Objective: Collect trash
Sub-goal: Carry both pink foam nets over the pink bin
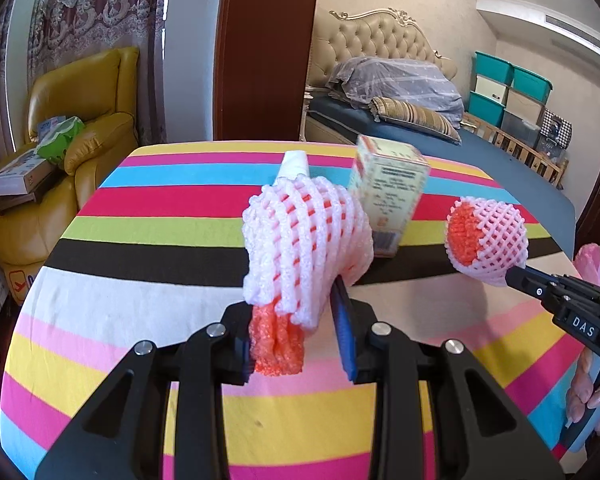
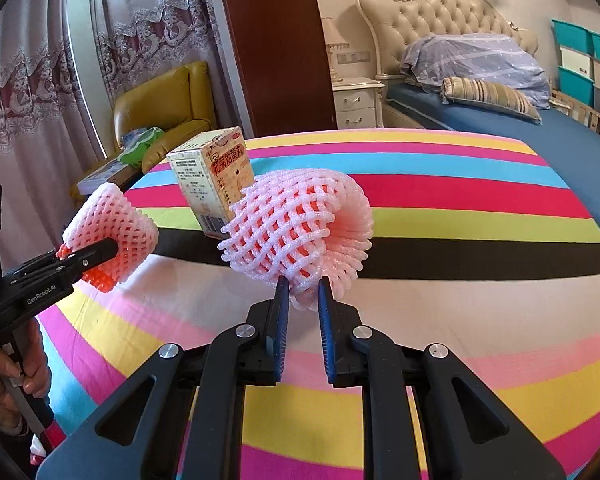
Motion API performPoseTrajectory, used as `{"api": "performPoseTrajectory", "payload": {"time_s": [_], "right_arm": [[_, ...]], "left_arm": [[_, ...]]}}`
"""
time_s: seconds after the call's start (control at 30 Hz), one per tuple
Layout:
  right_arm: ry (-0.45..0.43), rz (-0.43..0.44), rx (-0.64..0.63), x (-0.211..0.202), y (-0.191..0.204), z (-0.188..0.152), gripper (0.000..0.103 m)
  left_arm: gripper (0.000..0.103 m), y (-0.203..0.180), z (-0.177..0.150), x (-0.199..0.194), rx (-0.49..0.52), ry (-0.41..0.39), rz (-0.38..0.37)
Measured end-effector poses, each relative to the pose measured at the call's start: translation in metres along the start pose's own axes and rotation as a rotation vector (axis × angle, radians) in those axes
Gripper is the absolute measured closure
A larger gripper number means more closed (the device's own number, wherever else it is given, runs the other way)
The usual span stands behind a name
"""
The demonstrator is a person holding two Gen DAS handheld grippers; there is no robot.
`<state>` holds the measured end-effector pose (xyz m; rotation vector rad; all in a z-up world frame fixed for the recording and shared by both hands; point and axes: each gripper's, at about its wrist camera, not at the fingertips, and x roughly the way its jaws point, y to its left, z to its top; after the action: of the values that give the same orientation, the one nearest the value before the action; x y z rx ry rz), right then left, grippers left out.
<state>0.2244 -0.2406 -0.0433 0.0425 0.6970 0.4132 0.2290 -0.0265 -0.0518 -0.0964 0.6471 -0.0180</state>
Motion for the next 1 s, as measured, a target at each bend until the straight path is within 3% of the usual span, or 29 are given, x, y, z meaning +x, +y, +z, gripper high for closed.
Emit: {"api": "performPoseTrajectory", "payload": {"time_s": [0.63, 1.0], "right_arm": [[-0.036, -0.009, -0.005, -0.051, -0.007, -0.036, 0.087], [-0.109, -0.076, 0.028, -0.098, -0.034, -0.053, 0.087]], "left_arm": [[0.072, -0.065, -0.031, -0.032, 0.109, -0.040, -0.069], [0.071, -0.119, -0.034, -0.040, 0.216, -0.058, -0.141]]}}
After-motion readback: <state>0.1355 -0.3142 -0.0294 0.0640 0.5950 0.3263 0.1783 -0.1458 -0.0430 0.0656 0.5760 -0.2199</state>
